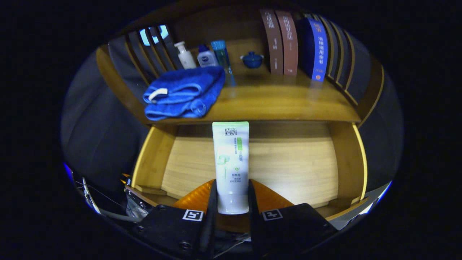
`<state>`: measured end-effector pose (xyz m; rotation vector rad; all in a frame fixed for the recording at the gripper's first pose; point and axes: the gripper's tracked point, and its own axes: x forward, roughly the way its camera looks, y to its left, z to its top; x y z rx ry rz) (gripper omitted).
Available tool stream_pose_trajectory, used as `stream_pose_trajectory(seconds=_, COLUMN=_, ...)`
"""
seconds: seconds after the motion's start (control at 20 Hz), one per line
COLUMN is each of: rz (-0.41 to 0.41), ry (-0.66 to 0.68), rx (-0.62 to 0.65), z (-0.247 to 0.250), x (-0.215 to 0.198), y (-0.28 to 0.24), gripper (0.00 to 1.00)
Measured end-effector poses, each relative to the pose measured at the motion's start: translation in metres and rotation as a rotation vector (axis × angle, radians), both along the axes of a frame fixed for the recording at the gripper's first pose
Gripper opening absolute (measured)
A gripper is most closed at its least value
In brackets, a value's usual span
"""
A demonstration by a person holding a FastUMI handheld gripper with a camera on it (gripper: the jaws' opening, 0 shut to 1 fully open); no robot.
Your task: Pull open the drawer, take out the items inside it, and place them on the countertop above the cabinet.
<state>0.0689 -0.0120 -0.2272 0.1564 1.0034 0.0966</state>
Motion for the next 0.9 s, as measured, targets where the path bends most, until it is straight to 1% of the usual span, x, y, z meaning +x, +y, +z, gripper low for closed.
stream_pose_trajectory(seconds=0.1, rz=-0.008, ry=-0.064, rx=-0.002, z=0.028, x=0.017, y=-0.005, gripper=0.44)
stream_pose_trajectory(seconds=0.2, rz=-0.026, ry=-0.101, rx=-0.019, z=0.048, x=0.039, y=-0.014, gripper=0.44)
stream_pose_trajectory(seconds=0.3, rz=-0.044, ry=-0.126, rx=-0.033, z=0.060, x=0.068, y=-0.021, gripper=0.44)
stream_pose_trajectory(seconds=0.4, rz=-0.056, ry=-0.138, rx=-0.051, z=0.063, x=0.098, y=-0.024, gripper=0.44)
stream_pose_trajectory(seconds=0.55, rz=-0.067, ry=-0.118, rx=-0.060, z=0.053, x=0.135, y=-0.020, gripper=0.44)
stream_pose_trajectory(seconds=0.65, rz=-0.092, ry=-0.084, rx=-0.100, z=0.036, x=0.154, y=-0.025, gripper=0.44)
stream_pose_trajectory(seconds=0.75, rz=-0.107, ry=-0.061, rx=-0.116, z=0.019, x=0.171, y=-0.027, gripper=0.44)
stream_pose_trajectory(seconds=0.9, rz=-0.125, ry=-0.012, rx=-0.145, z=-0.004, x=0.185, y=-0.030, gripper=0.44)
